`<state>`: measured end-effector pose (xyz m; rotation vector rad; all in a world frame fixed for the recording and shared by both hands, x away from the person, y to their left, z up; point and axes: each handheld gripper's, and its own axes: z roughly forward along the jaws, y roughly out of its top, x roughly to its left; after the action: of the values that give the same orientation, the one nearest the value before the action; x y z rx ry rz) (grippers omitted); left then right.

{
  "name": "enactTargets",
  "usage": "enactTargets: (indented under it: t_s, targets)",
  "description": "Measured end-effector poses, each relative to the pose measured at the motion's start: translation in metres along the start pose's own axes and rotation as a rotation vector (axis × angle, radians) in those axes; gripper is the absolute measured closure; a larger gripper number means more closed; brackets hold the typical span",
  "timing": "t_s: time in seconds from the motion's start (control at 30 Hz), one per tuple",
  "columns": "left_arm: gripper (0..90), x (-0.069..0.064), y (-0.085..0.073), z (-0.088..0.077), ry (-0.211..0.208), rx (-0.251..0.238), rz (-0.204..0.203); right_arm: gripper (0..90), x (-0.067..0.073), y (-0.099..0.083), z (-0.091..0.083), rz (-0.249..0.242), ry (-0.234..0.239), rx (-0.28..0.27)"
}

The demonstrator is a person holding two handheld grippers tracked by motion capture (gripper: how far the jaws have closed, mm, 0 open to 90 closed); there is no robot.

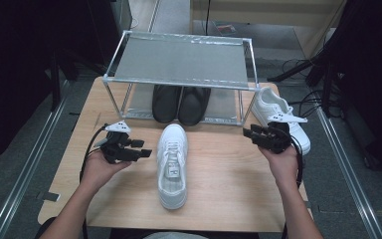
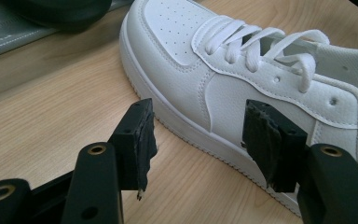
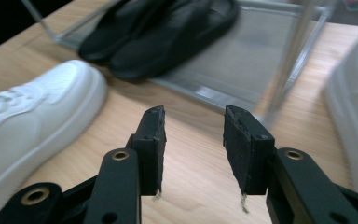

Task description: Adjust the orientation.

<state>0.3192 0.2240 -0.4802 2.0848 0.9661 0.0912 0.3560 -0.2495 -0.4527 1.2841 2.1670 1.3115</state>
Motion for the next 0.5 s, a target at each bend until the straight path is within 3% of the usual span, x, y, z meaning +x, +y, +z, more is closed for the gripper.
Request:
enactTargets:
  t_s: [0.13, 0.33, 0.5]
  targets:
    - [43.7, -0.001, 0.000, 0.000, -0.003, -0.002, -0.006, 60.8, -0.021, -0.002, -0.001, 0.029, -0.065, 0.007]
    - [43.7, -0.002, 0.001, 0.004, -0.012, -0.001, -0.007, 60.8, -0.046, 0.005, -0.008, 0.062, -0.112, -0.003]
    - [43.7, -0.005, 0.002, 0.006, -0.009, 0.012, 0.004, 60.9, -0.063, 0.010, -0.002, 0.070, -0.163, 0.005]
